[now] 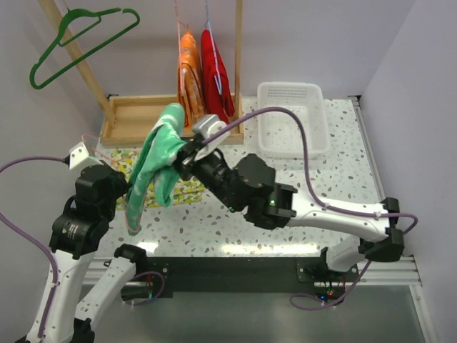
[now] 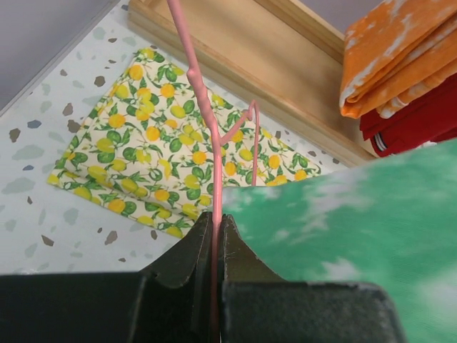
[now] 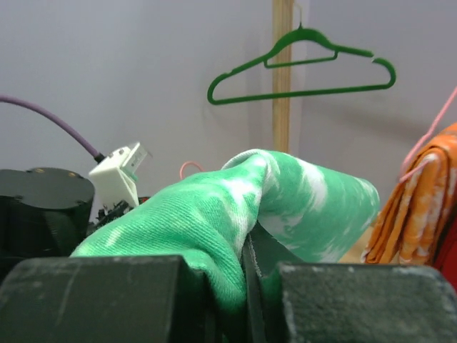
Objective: Remove the trousers from the hanger
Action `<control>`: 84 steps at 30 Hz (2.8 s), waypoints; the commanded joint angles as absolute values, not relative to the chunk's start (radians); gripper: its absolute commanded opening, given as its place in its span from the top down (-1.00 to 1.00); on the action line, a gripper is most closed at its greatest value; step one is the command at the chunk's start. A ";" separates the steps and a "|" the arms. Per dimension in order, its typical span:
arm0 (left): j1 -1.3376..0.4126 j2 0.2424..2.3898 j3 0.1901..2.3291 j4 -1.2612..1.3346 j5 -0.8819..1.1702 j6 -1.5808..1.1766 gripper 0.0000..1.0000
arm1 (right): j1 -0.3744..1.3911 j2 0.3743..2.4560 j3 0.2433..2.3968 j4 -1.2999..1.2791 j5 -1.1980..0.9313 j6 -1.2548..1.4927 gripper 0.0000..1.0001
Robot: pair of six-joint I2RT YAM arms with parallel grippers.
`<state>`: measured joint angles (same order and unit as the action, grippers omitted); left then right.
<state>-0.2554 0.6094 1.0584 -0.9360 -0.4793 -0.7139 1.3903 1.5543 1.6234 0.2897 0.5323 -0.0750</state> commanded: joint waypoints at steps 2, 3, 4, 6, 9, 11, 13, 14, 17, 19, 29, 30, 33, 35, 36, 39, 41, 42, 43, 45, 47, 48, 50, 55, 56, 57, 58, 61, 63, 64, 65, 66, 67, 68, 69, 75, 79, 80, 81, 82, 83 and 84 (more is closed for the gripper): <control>-0.250 0.607 1.025 -0.888 -0.564 -0.703 1.00 | 1.401 1.290 1.599 0.427 0.535 -0.132 1.00; -0.250 0.609 1.023 -0.882 -0.569 -0.703 1.00 | 1.399 1.270 1.597 0.405 0.535 -0.132 1.00; -0.250 0.612 1.020 -0.876 -0.571 -0.696 1.00 | 1.399 1.234 1.600 0.343 0.543 -0.129 1.00; -0.250 0.617 1.019 -0.867 -0.578 -0.695 1.00 | 1.399 1.201 1.628 0.249 0.564 -0.106 1.00; -0.250 0.624 1.017 -0.842 -0.583 -0.684 1.00 | 1.399 1.118 1.592 0.152 0.664 -0.077 1.00; -0.250 0.635 1.014 -0.824 -0.581 -0.677 1.00 | 1.401 1.054 1.537 0.146 0.767 -0.080 1.00; -0.250 0.649 1.015 -0.812 -0.575 -0.672 1.00 | 1.399 1.014 1.490 0.155 0.845 -0.115 1.00; -0.250 0.655 1.017 -0.798 -0.565 -0.669 1.00 | 1.399 1.005 1.477 0.156 0.914 -0.133 1.00; -0.252 0.675 1.025 -0.773 -0.539 -0.658 1.00 | 1.399 1.002 1.422 0.224 1.076 -0.254 1.00; -0.252 0.686 1.034 -0.755 -0.526 -0.647 1.00 | 1.397 1.014 1.364 0.384 1.141 -0.451 1.00; -0.250 0.704 1.110 -0.742 -0.514 -0.585 1.00 | 1.091 1.112 1.258 0.535 1.362 -0.523 1.00; -0.252 0.706 1.115 -0.742 -0.515 -0.574 1.00 | 1.071 1.115 1.259 0.506 1.368 -0.496 1.00; -0.250 0.710 1.127 -0.742 -0.517 -0.560 1.00 | 1.006 1.132 1.264 0.479 1.376 -0.479 1.00; -0.250 0.710 1.129 -0.738 -0.514 -0.558 1.00 | 0.970 1.137 1.264 0.476 1.378 -0.497 1.00; -0.252 0.710 1.129 -0.738 -0.512 -0.557 1.00 | 0.957 1.141 1.266 0.469 1.373 -0.497 1.00; -0.252 0.709 1.129 -0.739 -0.520 -0.555 1.00 | 0.910 1.158 1.269 0.424 1.355 -0.474 1.00; -0.250 0.706 1.127 -0.732 -0.520 -0.554 1.00 | 0.875 1.190 1.275 0.391 1.333 -0.466 1.00; -0.250 0.706 1.129 -0.729 -0.520 -0.554 1.00 | 0.862 1.204 1.273 0.391 1.328 -0.468 1.00; -0.250 0.709 1.132 -0.727 -0.519 -0.552 1.00 | 0.829 1.236 1.270 0.394 1.319 -0.466 1.00; -0.250 0.712 1.137 -0.724 -0.517 -0.554 1.00 | 0.790 1.275 1.273 0.397 1.304 -0.450 1.00; -0.250 0.715 1.144 -0.723 -0.514 -0.557 1.00 | 0.733 1.334 1.287 0.388 1.264 -0.437 1.00; -0.252 0.715 1.147 -0.721 -0.509 -0.558 1.00 | 0.714 1.357 1.319 0.385 1.247 -0.416 1.00; -0.250 0.721 1.150 -0.721 -0.502 -0.567 1.00 | 0.657 1.426 1.374 0.312 1.214 -0.376 1.00; -0.252 0.742 1.140 -0.726 -0.505 -0.577 1.00 | 0.549 1.613 1.543 0.307 1.120 -0.382 1.00; -0.250 0.755 1.138 -0.726 -0.506 -0.578 1.00 | 0.536 1.646 1.566 0.320 1.112 -0.387 1.00; -0.250 0.759 1.138 -0.727 -0.511 -0.580 1.00 | 0.522 1.717 1.618 0.316 1.085 -0.380 1.00; -0.250 0.765 1.138 -0.727 -0.517 -0.580 1.00 | 0.496 1.750 1.646 0.310 1.074 -0.373 1.00; -0.250 0.790 1.138 -0.724 -0.523 -0.589 1.00 | 0.457 1.899 1.761 0.278 1.026 -0.348 1.00; -0.252 0.813 1.140 -0.721 -0.526 -0.600 1.00 | 0.445 1.969 1.859 0.239 1.002 -0.333 1.00; -0.250 0.828 1.138 -0.719 -0.529 -0.607 1.00 | 0.436 2.044 1.893 0.220 0.970 -0.327 1.00; -0.252 0.834 1.138 -0.719 -0.531 -0.612 1.00 | 0.433 2.080 1.960 0.213 0.959 -0.321 1.00; -0.250 0.839 1.137 -0.713 -0.531 -0.614 1.00 | 0.430 2.121 2.000 0.204 0.947 -0.319 1.00; -0.250 0.851 1.134 -0.709 -0.531 -0.617 1.00 | 0.426 2.196 2.040 0.181 0.940 -0.318 1.00; -0.252 0.859 1.132 -0.701 -0.532 -0.621 1.00 | 0.425 2.241 2.131 0.163 0.924 -0.311 1.00; -0.252 0.867 1.132 -0.696 -0.531 -0.623 1.00 | 0.422 2.279 2.178 0.143 0.914 -0.304 1.00; -0.252 0.917 1.124 -0.658 -0.528 -0.640 1.00 | 0.403 2.486 2.376 0.061 0.851 -0.245 1.00; -0.252 0.952 1.117 -0.632 -0.517 -0.643 1.00 | 0.380 2.537 2.387 0.052 0.845 -0.210 1.00; -0.252 0.959 1.117 -0.626 -0.515 -0.643 1.00 | 0.376 2.551 2.387 0.046 0.844 -0.186 1.00; -0.252 0.963 1.114 -0.623 -0.511 -0.641 1.00 | 0.365 2.554 2.388 0.040 0.847 -0.175 1.00; -0.252 0.974 1.112 -0.617 -0.509 -0.637 1.00 | 0.361 2.559 2.388 0.040 0.850 -0.167 1.00; -0.252 0.979 1.109 -0.606 -0.506 -0.635 1.00 | 0.356 2.562 2.393 0.044 0.856 -0.157 1.00; -0.252 0.982 1.105 -0.598 -0.499 -0.634 1.00 | 0.347 2.572 2.399 0.046 0.864 -0.147 1.00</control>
<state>-0.2558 0.9665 1.1107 -0.6880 -0.5079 -0.6205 0.3809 2.5816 2.3226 0.0051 0.8448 -0.2131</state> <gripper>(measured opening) 0.050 0.082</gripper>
